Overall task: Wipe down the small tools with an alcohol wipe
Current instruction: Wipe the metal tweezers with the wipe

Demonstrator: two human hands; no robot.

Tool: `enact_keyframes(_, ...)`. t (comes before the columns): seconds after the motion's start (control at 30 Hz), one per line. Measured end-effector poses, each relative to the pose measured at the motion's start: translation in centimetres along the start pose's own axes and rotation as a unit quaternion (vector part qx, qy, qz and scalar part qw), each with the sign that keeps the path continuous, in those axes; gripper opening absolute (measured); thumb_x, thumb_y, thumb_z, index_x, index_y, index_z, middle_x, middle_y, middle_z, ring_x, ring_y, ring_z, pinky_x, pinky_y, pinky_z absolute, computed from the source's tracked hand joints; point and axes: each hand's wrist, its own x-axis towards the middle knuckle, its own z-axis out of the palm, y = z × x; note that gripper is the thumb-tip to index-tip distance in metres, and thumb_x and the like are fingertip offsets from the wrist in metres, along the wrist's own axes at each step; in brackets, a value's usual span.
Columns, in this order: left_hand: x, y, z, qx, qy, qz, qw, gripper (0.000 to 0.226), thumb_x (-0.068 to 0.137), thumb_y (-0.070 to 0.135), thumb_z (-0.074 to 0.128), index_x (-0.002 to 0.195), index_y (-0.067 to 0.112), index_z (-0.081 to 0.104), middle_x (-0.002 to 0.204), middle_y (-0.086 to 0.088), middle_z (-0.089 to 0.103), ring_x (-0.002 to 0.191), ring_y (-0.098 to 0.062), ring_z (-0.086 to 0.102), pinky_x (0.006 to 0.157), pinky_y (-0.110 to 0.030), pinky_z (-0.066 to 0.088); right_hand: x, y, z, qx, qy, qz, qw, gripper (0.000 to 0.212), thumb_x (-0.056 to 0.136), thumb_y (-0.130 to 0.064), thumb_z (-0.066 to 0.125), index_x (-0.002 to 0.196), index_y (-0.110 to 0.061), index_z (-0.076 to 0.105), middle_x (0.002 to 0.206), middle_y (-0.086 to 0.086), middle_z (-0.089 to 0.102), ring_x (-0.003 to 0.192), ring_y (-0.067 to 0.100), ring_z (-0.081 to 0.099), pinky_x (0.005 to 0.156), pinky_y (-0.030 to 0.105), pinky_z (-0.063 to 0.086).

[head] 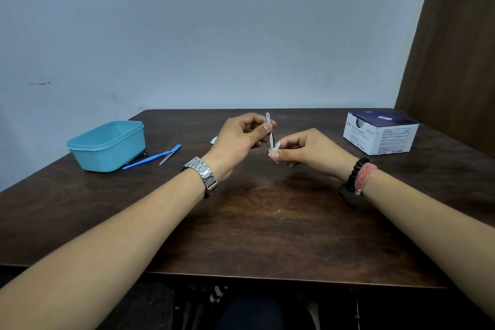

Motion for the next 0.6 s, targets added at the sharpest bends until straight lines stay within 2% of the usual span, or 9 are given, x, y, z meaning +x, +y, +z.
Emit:
enact_keyframes(0.13,0.2,0.03,-0.08,-0.054,0.01,-0.02,0.998,0.01,0.095,0.01,0.057,0.094,0.012,0.067,0.081,0.008,0.068,0.07,-0.006,0.059,0.07,-0.019,0.05,-0.04,0.12,-0.12,0.017,0.01,0.009,1.0,0.014,0.083,-0.018,0.074,0.083,-0.004,0.075,0.074,0.003,0.07,0.063,0.006,0.059,0.064,0.02,0.051)
enact_keyframes(0.27,0.15,-0.09,-0.02,-0.049,-0.004,-0.017,0.999,0.012,0.096,0.01,0.056,0.092,0.015,0.067,0.082,0.003,0.066,0.07,-0.005,0.06,0.071,-0.02,0.051,0.02,0.01,-0.07,0.029,0.022,0.006,0.999,0.011,0.086,-0.017,0.071,0.077,-0.01,0.073,0.067,-0.004,0.069,0.061,0.004,0.058,0.062,0.019,0.05)
enact_keyframes(0.5,-0.05,-0.2,0.22,-0.046,-0.037,-0.011,0.998,0.011,0.097,0.008,0.054,0.094,0.013,0.063,0.079,0.0,0.066,0.069,-0.007,0.06,0.069,-0.019,0.051,0.1,0.08,-0.28,0.015,0.045,-0.016,0.999,0.006,0.088,-0.012,0.068,0.084,-0.01,0.072,0.068,-0.001,0.07,0.068,0.009,0.063,0.067,0.025,0.052)
enact_keyframes(0.6,-0.1,-0.26,0.19,-0.067,-0.036,-0.019,0.997,0.01,0.097,0.007,0.054,0.095,0.012,0.062,0.082,-0.003,0.066,0.07,-0.008,0.061,0.07,-0.021,0.051,0.21,0.04,-0.26,0.025,0.053,-0.022,0.998,0.007,0.085,-0.009,0.07,0.091,-0.009,0.067,0.072,0.001,0.071,0.069,0.011,0.067,0.065,0.025,0.054)
